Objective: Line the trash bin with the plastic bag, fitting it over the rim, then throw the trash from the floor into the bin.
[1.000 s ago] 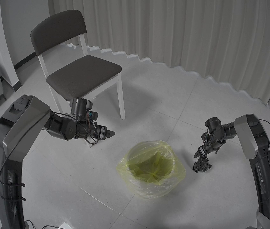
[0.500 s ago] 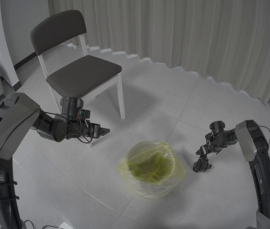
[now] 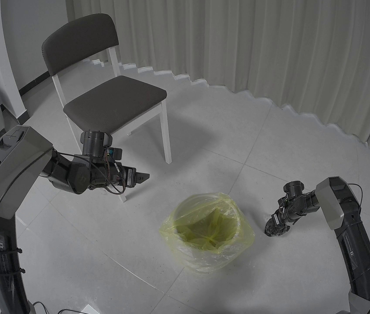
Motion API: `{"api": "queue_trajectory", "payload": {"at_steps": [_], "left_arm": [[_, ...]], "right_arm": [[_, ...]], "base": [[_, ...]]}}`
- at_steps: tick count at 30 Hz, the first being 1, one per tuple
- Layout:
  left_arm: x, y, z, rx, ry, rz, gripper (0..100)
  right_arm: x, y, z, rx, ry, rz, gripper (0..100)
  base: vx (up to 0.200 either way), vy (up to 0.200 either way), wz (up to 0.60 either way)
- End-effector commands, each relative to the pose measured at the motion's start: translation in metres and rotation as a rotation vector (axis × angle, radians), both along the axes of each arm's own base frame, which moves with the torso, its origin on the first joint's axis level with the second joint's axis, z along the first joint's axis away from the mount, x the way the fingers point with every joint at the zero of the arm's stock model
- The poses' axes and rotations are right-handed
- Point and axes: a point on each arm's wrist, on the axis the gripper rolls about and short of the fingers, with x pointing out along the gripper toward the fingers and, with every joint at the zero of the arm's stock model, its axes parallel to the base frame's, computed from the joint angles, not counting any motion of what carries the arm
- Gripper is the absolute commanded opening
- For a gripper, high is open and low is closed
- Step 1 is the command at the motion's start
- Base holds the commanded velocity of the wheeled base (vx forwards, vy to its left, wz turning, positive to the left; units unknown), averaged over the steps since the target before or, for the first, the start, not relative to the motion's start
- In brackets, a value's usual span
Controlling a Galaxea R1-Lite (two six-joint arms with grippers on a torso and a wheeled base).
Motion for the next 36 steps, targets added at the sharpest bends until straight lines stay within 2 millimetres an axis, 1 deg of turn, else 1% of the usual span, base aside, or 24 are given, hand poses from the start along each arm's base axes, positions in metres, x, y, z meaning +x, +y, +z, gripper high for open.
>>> {"api": "queue_trajectory", "payload": {"at_steps": [1,4,6,8,10,11,12,13,14,15,17,18,19,22,25,26,27,28,29,30,31,33,35,36], "left_arm": [[-0.001,0.001,0.000,0.000,0.000,0.002,100],[-0.001,0.001,-0.001,0.001,0.003,0.002,100],[-0.001,0.001,-0.002,0.001,0.005,0.002,100],[-0.001,0.001,-0.005,0.001,0.008,0.003,100],[-0.003,0.002,-0.007,0.000,0.005,0.003,100],[-0.003,0.002,-0.007,-0.001,-0.001,0.003,100],[-0.004,0.002,-0.007,-0.004,-0.008,0.004,100],[-0.003,0.002,-0.007,-0.008,-0.014,0.005,100],[-0.003,0.002,-0.006,-0.011,-0.017,0.007,100],[-0.003,0.000,-0.006,-0.019,-0.024,0.008,100],[-0.003,-0.001,-0.005,-0.021,-0.028,0.007,100],[-0.003,-0.002,-0.005,-0.022,-0.028,0.004,100],[-0.004,-0.003,-0.006,-0.021,-0.026,0.001,100],[-0.005,-0.006,-0.006,-0.022,-0.022,-0.004,100],[-0.008,-0.009,-0.007,-0.022,-0.017,-0.012,100],[-0.008,-0.009,-0.007,-0.022,-0.017,-0.012,100],[-0.009,-0.010,-0.009,-0.023,-0.020,-0.013,100],[-0.009,-0.010,-0.009,-0.023,-0.020,-0.013,100],[-0.011,-0.009,-0.008,-0.024,-0.029,-0.014,100],[-0.011,-0.009,-0.007,-0.025,-0.032,-0.013,100],[-0.013,-0.008,-0.008,-0.026,-0.038,-0.013,100],[-0.015,-0.008,-0.007,-0.028,-0.044,-0.013,100],[-0.016,-0.008,-0.006,-0.028,-0.047,-0.013,100],[-0.017,-0.007,-0.004,-0.030,-0.052,-0.013,100]], "right_arm": [[-0.003,0.001,-0.006,0.002,0.018,-0.003,0],[-0.001,0.000,-0.002,0.003,0.011,-0.002,0],[0.005,0.000,0.017,-0.002,-0.029,0.006,0],[0.016,0.003,0.058,-0.004,-0.117,0.010,0],[0.028,0.013,0.127,-0.002,-0.273,0.032,0],[0.031,0.025,0.174,0.005,-0.384,0.056,0],[0.029,0.035,0.223,0.010,-0.496,0.079,0],[0.021,0.045,0.255,0.015,-0.556,0.098,0],[0.015,0.050,0.266,0.019,-0.567,0.109,0],[-0.007,0.072,0.297,0.036,-0.599,0.161,0],[-0.031,0.096,0.320,0.056,-0.627,0.224,0],[-0.033,0.098,0.321,0.056,-0.629,0.228,0],[-0.054,0.120,0.335,0.073,-0.654,0.283,0],[-0.080,0.151,0.336,0.097,-0.657,0.364,0],[-0.103,0.185,0.314,0.114,-0.585,0.455,0],[-0.104,0.186,0.312,0.114,-0.580,0.458,0],[-0.117,0.202,0.296,0.114,-0.524,0.506,0],[-0.118,0.204,0.293,0.113,-0.513,0.512,0],[-0.126,0.216,0.274,0.111,-0.461,0.548,0],[-0.127,0.219,0.271,0.110,-0.453,0.554,0],[-0.130,0.229,0.256,0.109,-0.423,0.577,0],[-0.132,0.239,0.241,0.111,-0.399,0.596,0],[-0.134,0.244,0.233,0.108,-0.380,0.607,0],[-0.135,0.248,0.223,0.101,-0.355,0.617,0]], "base": [[0.000,0.000,0.00],[0.000,0.000,0.00],[0.000,0.000,0.00],[0.000,0.000,0.00],[0.000,0.000,0.00],[0.000,0.000,0.00],[0.000,0.000,0.00],[0.000,0.000,0.00],[0.000,0.000,0.00],[0.000,0.000,0.00],[0.000,0.000,0.00],[0.000,0.000,0.00],[0.000,0.000,0.00],[0.000,0.000,0.00],[0.000,0.000,0.00],[0.000,0.000,0.00],[0.000,0.000,0.00],[0.000,0.000,0.00],[0.000,0.000,0.00],[0.000,0.000,0.00],[0.000,0.000,0.00],[0.000,0.000,0.00],[0.000,0.000,0.00],[0.000,0.000,0.00]]}}
